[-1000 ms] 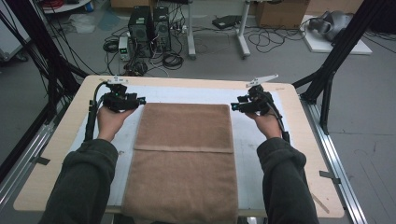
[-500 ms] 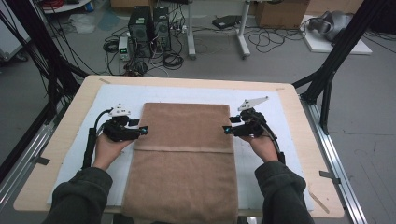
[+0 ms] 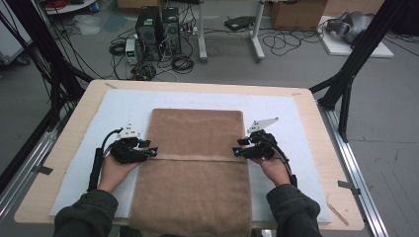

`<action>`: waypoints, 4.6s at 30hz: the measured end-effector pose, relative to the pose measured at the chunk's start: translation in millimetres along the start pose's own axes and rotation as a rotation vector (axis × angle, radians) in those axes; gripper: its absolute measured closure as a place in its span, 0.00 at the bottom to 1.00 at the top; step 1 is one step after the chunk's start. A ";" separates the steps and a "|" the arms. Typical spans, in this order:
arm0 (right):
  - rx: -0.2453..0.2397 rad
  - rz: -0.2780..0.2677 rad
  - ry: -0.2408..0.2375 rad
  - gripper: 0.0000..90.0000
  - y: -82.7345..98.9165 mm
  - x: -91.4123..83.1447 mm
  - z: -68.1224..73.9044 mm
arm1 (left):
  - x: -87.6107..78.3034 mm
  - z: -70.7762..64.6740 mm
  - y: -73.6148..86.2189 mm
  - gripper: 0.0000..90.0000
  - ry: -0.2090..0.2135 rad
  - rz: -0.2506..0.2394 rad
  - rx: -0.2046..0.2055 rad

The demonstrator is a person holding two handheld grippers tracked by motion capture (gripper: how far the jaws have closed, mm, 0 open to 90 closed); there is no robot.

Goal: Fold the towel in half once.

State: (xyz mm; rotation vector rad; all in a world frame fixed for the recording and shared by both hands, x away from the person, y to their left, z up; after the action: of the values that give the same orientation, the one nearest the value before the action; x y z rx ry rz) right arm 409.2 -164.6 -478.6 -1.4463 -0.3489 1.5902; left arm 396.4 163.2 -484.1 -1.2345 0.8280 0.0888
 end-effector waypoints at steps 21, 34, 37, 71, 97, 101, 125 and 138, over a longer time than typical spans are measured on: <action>0.016 0.053 0.023 0.87 16.2 16.5 -1.3 | 10.7 -1.0 12.4 0.82 -0.025 0.020 -0.017; 0.025 -0.006 -0.016 0.93 8.4 3.9 1.9 | 4.6 1.6 8.3 0.99 0.011 -0.003 -0.039; 0.032 -0.002 -0.023 0.93 9.7 2.6 2.0 | 6.3 0.0 8.1 0.72 0.013 0.002 -0.047; -0.053 -0.068 -0.045 0.93 -21.7 -29.5 24.3 | -28.8 2.7 -27.6 0.95 -0.008 -0.086 -0.043; -0.207 -0.069 -0.179 0.92 29.2 -48.6 134.4 | -121.5 -63.0 46.5 0.95 0.106 -0.107 0.075; -0.201 -0.092 -0.205 0.75 36.0 -48.0 144.9 | -120.5 -65.2 54.7 0.80 0.122 -0.079 0.091; -0.077 0.082 0.124 0.45 -21.2 -1.7 -14.8 | 7.0 26.5 -27.3 0.56 -0.079 -0.018 -0.076; 0.065 0.029 0.072 0.45 -5.0 18.1 -65.8 | 52.0 41.6 -10.3 0.62 -0.083 0.059 -0.150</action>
State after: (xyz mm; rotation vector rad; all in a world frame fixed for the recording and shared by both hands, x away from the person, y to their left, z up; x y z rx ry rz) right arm 472.4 -171.9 -503.9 -1.4598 -0.2333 1.5541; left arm 459.5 176.2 -503.5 -1.3379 0.7967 0.2516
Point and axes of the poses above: each handheld gripper's, and its own axes: x roughly forward along the jaws, y roughly out of its underside, z roughly to its left, the point moved 9 cm from there along x, roughly forward along the jaws, and after that the axes turned 15 degrees about -y, right-handed, at the moved point
